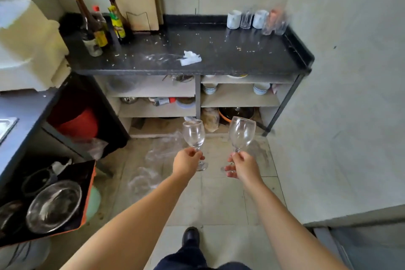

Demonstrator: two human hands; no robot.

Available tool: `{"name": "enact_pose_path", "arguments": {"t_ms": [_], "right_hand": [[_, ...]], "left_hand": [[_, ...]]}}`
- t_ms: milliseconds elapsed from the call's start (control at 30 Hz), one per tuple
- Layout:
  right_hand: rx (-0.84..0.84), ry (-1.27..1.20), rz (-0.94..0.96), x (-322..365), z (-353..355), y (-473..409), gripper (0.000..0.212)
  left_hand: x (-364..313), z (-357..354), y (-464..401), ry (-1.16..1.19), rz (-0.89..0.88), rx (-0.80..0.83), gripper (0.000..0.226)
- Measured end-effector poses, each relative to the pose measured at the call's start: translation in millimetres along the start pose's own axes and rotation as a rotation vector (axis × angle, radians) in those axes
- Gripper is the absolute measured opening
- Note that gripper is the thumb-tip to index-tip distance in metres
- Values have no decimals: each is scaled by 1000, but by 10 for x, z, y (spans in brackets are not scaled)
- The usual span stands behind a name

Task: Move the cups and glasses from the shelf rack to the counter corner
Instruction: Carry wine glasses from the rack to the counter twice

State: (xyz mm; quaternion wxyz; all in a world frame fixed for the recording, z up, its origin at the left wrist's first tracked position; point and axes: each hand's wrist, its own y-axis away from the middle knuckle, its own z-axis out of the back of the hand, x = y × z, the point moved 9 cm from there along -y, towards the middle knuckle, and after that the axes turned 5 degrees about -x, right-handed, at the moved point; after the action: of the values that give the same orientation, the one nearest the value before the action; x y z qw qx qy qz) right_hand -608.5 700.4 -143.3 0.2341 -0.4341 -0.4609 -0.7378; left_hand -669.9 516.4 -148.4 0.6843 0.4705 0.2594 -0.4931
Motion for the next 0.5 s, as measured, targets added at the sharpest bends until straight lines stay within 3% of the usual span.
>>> {"name": "enact_pose_path", "arguments": {"t_ms": [500], "right_hand": [[-115,-109,23,1320,592,-2113,16]], "left_hand": [[-1713,-1224,-1907,-52,-86,123,24]]}}
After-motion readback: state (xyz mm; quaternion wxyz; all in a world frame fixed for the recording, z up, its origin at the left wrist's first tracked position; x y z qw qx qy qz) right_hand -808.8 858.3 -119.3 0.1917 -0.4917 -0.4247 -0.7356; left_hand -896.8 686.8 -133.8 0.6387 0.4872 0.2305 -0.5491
